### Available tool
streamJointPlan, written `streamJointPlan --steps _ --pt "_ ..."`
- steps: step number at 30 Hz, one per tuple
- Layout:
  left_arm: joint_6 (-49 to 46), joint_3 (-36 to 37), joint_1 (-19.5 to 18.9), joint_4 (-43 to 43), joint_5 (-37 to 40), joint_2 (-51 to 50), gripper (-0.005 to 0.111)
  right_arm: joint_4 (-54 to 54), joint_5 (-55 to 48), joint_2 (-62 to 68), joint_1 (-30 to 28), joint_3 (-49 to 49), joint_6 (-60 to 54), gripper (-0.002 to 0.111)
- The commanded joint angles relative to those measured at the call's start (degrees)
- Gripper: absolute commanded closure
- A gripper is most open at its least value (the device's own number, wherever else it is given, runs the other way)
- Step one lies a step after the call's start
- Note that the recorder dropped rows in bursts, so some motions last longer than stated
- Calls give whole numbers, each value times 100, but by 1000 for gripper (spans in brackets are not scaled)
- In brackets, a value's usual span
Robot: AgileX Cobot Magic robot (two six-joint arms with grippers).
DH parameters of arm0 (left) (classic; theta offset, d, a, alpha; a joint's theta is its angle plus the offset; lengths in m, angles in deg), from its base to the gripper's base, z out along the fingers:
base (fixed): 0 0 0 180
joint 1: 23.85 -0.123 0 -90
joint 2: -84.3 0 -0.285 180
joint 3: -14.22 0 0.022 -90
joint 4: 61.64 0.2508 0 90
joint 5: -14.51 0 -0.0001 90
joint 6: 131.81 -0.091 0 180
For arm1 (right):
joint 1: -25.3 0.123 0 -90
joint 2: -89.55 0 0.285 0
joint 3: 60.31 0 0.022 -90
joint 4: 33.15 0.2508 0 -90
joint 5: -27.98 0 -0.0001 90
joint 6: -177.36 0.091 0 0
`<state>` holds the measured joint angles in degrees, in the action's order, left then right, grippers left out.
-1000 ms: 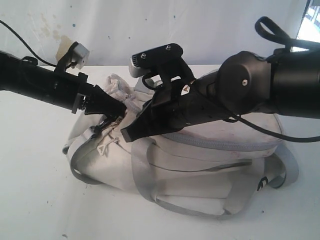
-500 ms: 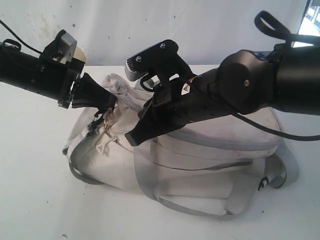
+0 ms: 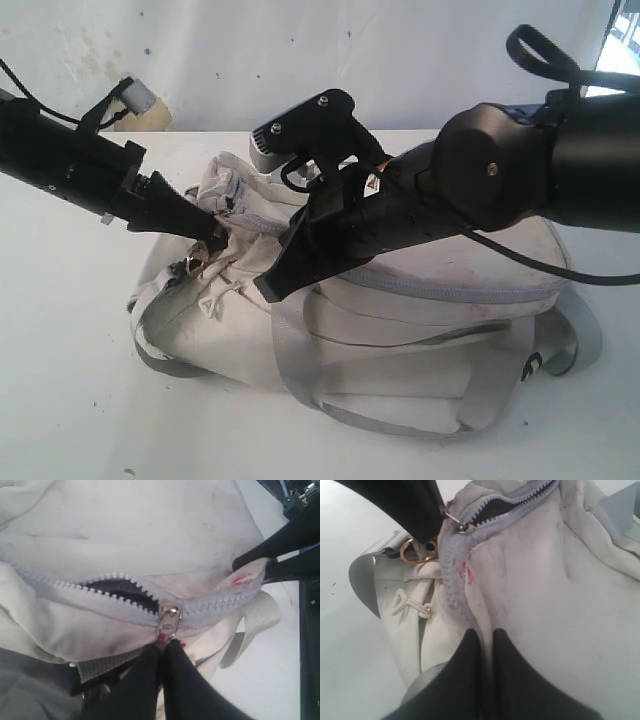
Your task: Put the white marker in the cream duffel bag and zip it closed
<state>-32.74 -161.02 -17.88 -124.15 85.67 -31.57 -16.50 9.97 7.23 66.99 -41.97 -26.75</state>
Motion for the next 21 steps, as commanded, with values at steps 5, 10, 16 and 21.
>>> streamJointPlan --steps 5,10,16,21 --pt "1592 -34 -66 -549 -119 74 107 -177 -356 -28 -3 20 -2 108" --pt "3002 -34 -79 -162 -119 74 107 -842 -917 -28 -3 32 194 108" --pt "2568 -34 -79 -31 -119 84 107 -1665 -1229 -28 -3 32 932 108" --pt "2866 -34 -145 -1294 -119 84 107 -1891 -2080 -28 -3 32 932 108"
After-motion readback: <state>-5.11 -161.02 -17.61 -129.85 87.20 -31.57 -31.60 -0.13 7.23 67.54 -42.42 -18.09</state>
